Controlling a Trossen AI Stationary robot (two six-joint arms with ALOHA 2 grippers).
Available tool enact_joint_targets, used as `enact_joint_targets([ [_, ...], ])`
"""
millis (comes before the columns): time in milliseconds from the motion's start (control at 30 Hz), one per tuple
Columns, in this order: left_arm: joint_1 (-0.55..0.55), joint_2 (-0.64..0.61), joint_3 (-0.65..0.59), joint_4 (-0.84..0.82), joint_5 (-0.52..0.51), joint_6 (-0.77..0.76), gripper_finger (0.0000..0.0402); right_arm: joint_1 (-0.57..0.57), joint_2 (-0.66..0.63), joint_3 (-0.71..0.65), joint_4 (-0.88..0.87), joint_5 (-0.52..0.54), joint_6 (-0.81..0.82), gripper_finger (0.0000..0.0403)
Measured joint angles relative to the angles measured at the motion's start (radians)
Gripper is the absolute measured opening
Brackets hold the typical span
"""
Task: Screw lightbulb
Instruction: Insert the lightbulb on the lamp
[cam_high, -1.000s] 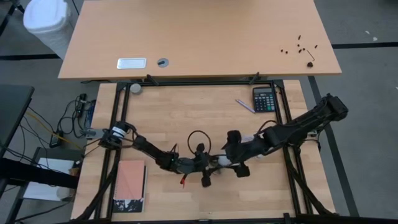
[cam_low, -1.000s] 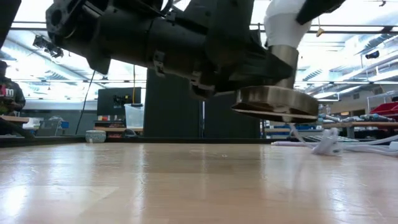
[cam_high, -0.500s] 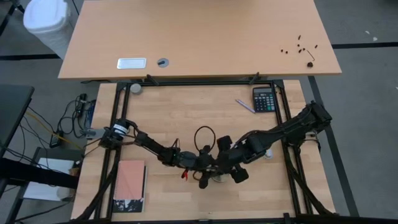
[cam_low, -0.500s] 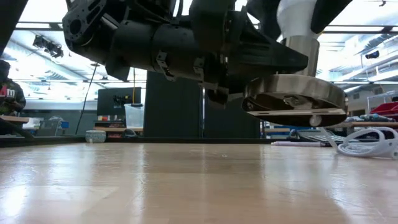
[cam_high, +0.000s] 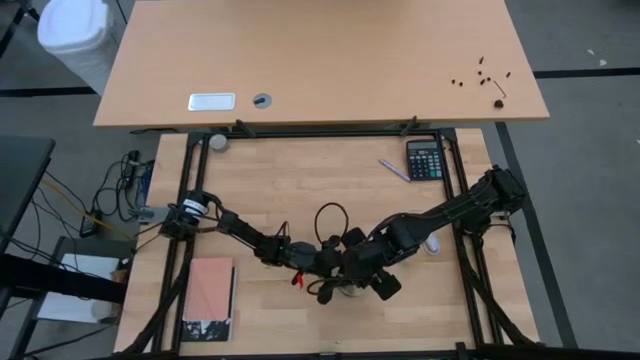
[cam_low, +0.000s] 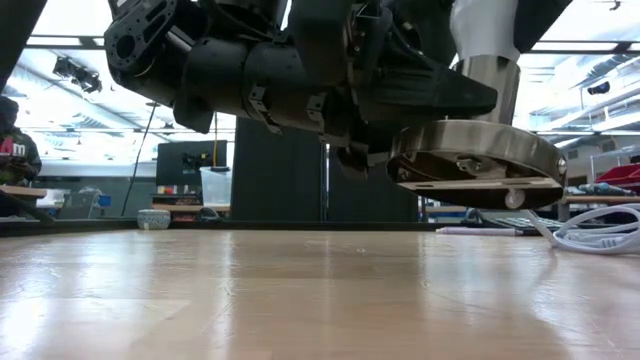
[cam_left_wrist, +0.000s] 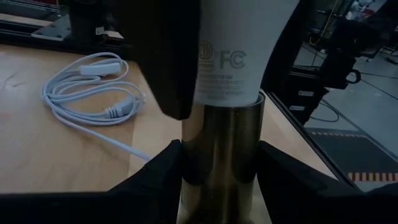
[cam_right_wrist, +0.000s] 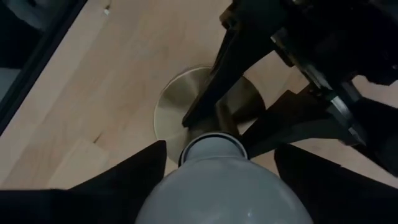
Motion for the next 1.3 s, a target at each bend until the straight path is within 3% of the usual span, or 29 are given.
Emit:
enact_joint_targets([
  [200, 0.0, 0.0, 0.0, 0.0, -0.012, 0.0, 0.0182, 0.002, 0.001, 0.0, -0.015, 0.003, 0.022, 0.0255],
  [300, -0.005, 0.0, 0.0, -0.009, -0.054, 0.01, 0.0182, 0.002, 0.001, 0.0, -0.023, 0.011, 0.057, 0.0246],
  [567, -0.032, 0.0, 0.0, -0.023, -0.27, 0.037, 0.0182, -0.001, 0.001, -0.001, -0.06, 0.076, 0.216, 0.0273],
  [833, -0.099, 0.0, 0.0, -0.019, -0.581, 0.166, 0.0181, -0.016, 0.001, -0.001, -0.051, 0.132, 0.358, 0.0248],
  [1033, -0.139, 0.0, 0.0, -0.013, -0.779, 0.206, 0.0179, -0.05, 0.001, -0.002, -0.035, 0.172, 0.518, 0.0259],
  [1300, -0.161, -0.001, 0.001, -0.009, -0.843, 0.222, 0.0152, -0.108, 0.001, -0.002, 0.008, 0.171, 0.742, 0.0258],
])
